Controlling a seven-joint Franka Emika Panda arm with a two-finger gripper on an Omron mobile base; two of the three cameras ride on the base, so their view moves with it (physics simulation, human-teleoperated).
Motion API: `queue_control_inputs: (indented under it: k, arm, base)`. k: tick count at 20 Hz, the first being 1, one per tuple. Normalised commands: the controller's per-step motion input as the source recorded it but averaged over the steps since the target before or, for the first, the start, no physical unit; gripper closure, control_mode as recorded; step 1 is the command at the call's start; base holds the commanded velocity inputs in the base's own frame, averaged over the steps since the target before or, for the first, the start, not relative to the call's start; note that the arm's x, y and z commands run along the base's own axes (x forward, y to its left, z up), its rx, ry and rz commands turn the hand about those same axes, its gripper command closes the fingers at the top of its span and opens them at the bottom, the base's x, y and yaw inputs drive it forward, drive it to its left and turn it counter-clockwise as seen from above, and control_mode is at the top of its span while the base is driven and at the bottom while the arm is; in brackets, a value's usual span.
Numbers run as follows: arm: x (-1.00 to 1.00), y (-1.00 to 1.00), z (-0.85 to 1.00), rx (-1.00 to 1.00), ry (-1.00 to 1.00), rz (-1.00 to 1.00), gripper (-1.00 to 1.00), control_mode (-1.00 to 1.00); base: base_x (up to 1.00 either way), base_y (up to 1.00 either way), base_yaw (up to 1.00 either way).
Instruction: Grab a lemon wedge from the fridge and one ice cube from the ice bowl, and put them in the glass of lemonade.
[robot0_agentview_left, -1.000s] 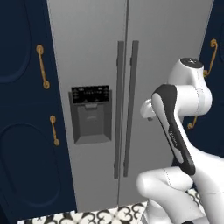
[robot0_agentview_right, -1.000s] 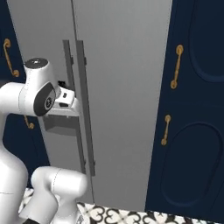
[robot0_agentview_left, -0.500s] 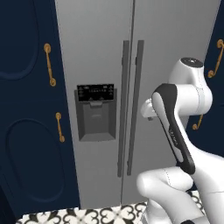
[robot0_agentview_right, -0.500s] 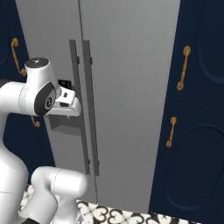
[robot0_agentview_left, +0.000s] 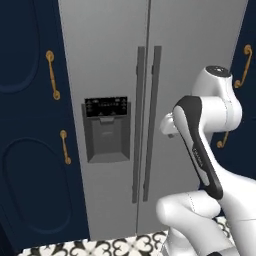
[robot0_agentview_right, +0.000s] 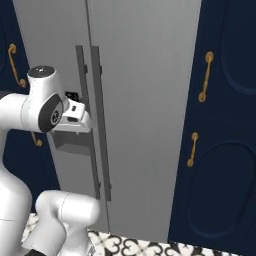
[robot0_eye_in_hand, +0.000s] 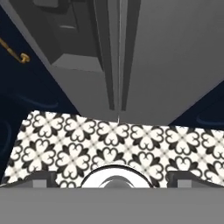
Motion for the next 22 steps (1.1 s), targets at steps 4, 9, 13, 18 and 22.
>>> queue_control_inputs:
  k: [4, 9, 13, 18, 22]
  arm:
    - [0.0, 0.0, 0.0, 0.0, 0.0, 0.0, -1.0, 1.0]
    - [0.0, 0.0, 0.0, 0.0, 0.0, 0.0, -1.0, 1.0]
    - [0.0, 0.0, 0.0, 0.0, 0.0, 0.0, -1.0, 1.0]
    - [0.0, 0.0, 0.0, 0.0, 0.0, 0.0, -1.0, 1.0]
    - [0.0, 0.0, 0.0, 0.0, 0.0, 0.0, -1.0, 1.0]
  base:
    - [0.14, 0.28, -0.29]
    - [-0.33, 0.75, -0.16]
    - [-0.16, 0.11, -0.09]
    - [-0.17, -0.27, 0.01]
    - [-0.01, -0.23, 0.09]
